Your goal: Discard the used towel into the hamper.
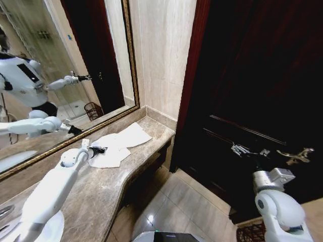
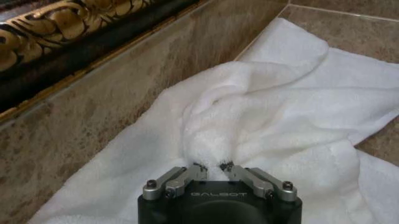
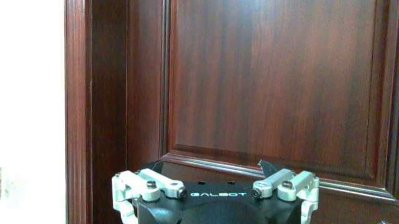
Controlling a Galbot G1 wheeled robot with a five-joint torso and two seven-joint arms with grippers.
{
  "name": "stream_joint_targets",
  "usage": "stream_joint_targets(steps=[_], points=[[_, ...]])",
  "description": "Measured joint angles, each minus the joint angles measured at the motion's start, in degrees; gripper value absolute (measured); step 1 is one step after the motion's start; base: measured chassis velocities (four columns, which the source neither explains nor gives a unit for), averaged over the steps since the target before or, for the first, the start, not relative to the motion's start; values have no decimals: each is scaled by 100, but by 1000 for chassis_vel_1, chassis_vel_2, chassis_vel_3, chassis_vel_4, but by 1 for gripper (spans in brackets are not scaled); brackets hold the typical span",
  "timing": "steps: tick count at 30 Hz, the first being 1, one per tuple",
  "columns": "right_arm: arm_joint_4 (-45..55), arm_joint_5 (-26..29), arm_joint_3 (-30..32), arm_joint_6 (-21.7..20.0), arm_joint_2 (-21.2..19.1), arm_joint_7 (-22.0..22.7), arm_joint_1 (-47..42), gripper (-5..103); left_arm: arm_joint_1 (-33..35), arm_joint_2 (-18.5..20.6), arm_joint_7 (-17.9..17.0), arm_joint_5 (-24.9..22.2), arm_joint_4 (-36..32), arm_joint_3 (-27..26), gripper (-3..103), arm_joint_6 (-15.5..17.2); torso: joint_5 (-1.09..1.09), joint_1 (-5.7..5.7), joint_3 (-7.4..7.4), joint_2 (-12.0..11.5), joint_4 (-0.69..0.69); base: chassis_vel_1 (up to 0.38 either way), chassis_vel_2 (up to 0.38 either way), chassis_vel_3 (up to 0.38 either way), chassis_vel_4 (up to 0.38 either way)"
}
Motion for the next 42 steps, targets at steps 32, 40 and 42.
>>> stream_joint_targets(steps=[32, 40, 42], points=[[1013, 137, -27, 46, 74, 16, -379, 100, 3192, -2209, -2328, 1191, -4539, -1410, 9, -4031, 3, 0, -1, 0, 0, 0, 0, 0, 0], [1223, 32, -30, -43, 166, -12, -535, 100, 3958, -2536, -1888, 1396, -4771, -1667, 9, -4524, 2, 0, -1, 1, -1, 0, 0, 0, 0], [1282, -61, -37, -155, 215, -22, -562, 100, 4059, -2565, -1884, 1296, -4799, -1669, 9, -4529, 2, -1, -1, 1, 0, 0, 0, 0, 0]])
